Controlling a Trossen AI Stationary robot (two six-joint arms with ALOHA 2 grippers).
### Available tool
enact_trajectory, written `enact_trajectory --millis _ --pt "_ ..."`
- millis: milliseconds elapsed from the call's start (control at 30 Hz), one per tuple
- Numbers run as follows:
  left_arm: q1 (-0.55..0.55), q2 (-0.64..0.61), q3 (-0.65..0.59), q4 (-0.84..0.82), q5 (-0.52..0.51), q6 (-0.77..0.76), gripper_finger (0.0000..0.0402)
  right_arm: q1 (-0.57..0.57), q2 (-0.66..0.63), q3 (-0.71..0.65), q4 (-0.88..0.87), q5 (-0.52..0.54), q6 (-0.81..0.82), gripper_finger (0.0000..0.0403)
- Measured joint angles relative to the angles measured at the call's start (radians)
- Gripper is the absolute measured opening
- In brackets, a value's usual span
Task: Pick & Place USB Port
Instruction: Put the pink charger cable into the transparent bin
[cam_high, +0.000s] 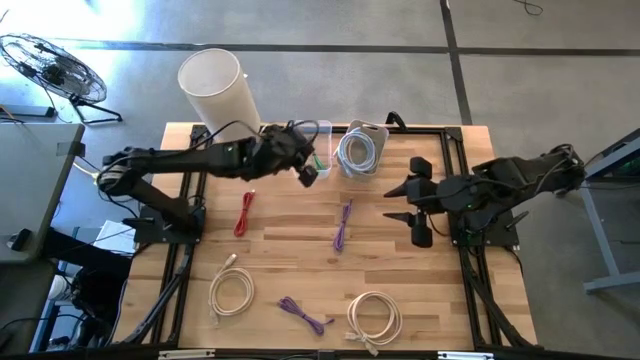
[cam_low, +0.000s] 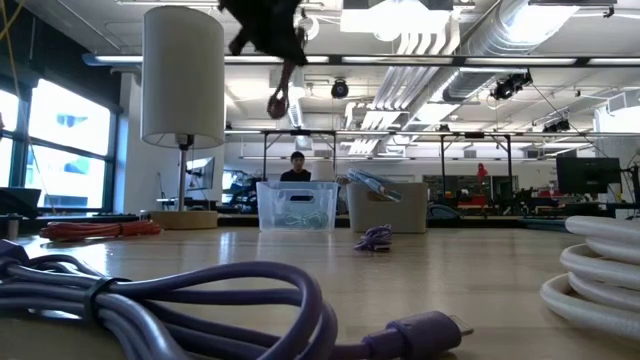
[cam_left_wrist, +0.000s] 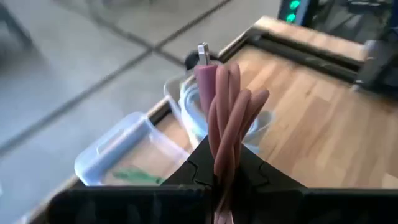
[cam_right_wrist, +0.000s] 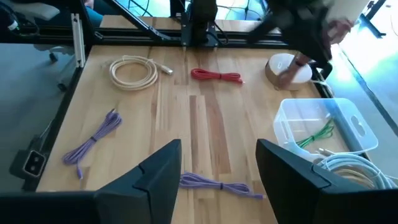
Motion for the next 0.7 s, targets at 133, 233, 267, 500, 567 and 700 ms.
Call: enact_trajectory --millis 133,233,267,500,567,700 --pt "0.084 0.059 0.000 0.041 0.059 -0.068 0.0011 0.027 0.002 0.000 -0.013 -0.003 0.008 0.0199" --pt "0.111 0.102 0.000 0.063 0.052 -0.156 0.0013 0.047 0.003 0.000 -0.013 0.008 0.009 0.0199" --pt "0.114 0.116 0.000 0.067 0.039 -0.180 0.0013 0.053 0.003 0.000 -0.013 0.020 0.015 0.0199" --pt "0.136 0.182 0.000 0.115 -0.041 -0.215 0.0010 0.092 0.003 0.000 -0.034 0.038 0.062 0.0199" --pt "0.155 0.191 0.000 0.114 -0.039 -0.199 0.0010 0.105 0.003 0.000 -0.044 0.049 0.071 0.0199" --pt "0.187 0.214 0.000 0.107 -0.035 -0.197 0.0010 0.126 0.003 0.000 -0.056 0.083 0.087 0.0199"
